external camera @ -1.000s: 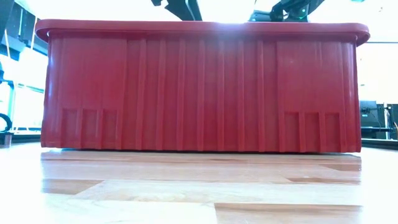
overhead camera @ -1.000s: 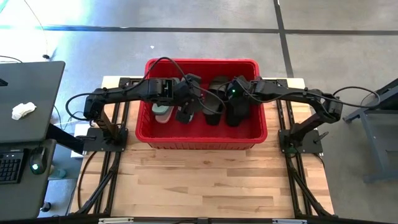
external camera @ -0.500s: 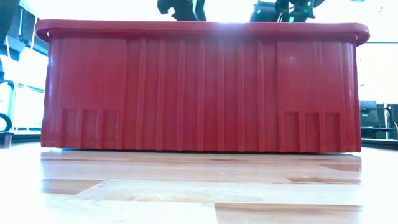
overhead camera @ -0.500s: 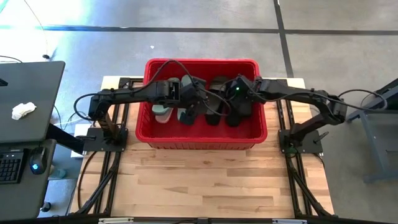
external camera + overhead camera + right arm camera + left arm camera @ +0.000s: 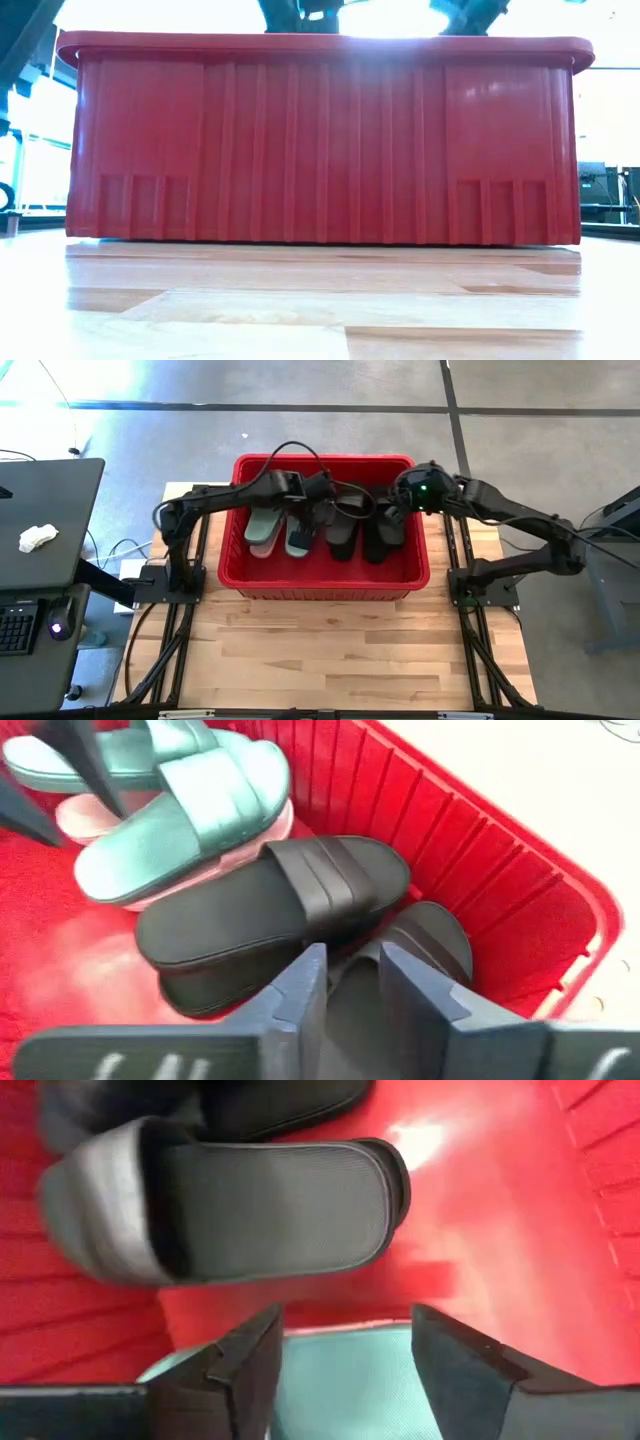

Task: Pick and place slides into bin
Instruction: Adjust the slides on the red bin

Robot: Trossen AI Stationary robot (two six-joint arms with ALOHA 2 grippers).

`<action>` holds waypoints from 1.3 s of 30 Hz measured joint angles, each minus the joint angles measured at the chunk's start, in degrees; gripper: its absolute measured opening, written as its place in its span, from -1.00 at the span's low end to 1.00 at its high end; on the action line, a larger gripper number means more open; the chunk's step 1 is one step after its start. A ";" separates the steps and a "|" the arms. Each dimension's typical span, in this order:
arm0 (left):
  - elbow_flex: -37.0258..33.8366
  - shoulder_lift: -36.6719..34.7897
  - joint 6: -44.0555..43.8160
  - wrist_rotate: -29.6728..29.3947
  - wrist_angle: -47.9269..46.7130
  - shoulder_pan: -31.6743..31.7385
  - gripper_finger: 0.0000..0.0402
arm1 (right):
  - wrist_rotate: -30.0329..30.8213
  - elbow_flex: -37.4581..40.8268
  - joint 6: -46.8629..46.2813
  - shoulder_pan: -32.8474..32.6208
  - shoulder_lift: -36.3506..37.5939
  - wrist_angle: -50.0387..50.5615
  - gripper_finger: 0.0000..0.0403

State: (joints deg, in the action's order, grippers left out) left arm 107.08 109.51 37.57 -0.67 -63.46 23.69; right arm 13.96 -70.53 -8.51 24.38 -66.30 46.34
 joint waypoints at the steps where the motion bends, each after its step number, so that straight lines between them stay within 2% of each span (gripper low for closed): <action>1: 0.01 0.82 1.22 1.21 0.20 0.72 -0.02 | -0.48 0.05 0.00 0.00 0.65 0.31 -0.65; 6: 0.01 4.47 4.23 -0.02 0.28 1.96 -0.23 | -0.50 0.09 0.49 0.00 2.46 3.48 -0.93; 8: 0.01 5.64 4.02 0.01 0.33 1.84 -0.31 | -0.48 0.09 1.02 0.00 2.64 4.60 -0.98; 16: 0.01 9.75 2.37 1.07 0.26 1.84 -0.60 | -0.02 0.12 1.07 0.00 2.59 5.27 -0.99; 21: 0.08 9.77 1.15 1.09 1.28 1.81 -0.72 | -0.01 0.14 1.49 0.00 2.59 5.27 -0.99; 32: 0.08 9.77 1.13 1.00 3.24 1.81 -0.92 | 0.00 0.16 1.51 0.00 2.55 5.30 -1.00; 36: 0.06 9.77 1.08 -2.13 1.80 1.81 -0.98 | -0.01 0.16 1.51 0.00 2.55 5.30 -1.00; 39: 0.06 9.77 1.08 -2.22 2.45 1.81 -1.00 | 0.00 0.16 1.51 0.00 2.55 5.30 -1.00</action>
State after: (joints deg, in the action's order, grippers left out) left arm 107.13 119.28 38.64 -2.88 -61.01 25.50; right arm 13.96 -70.37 -7.01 24.38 -63.75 51.64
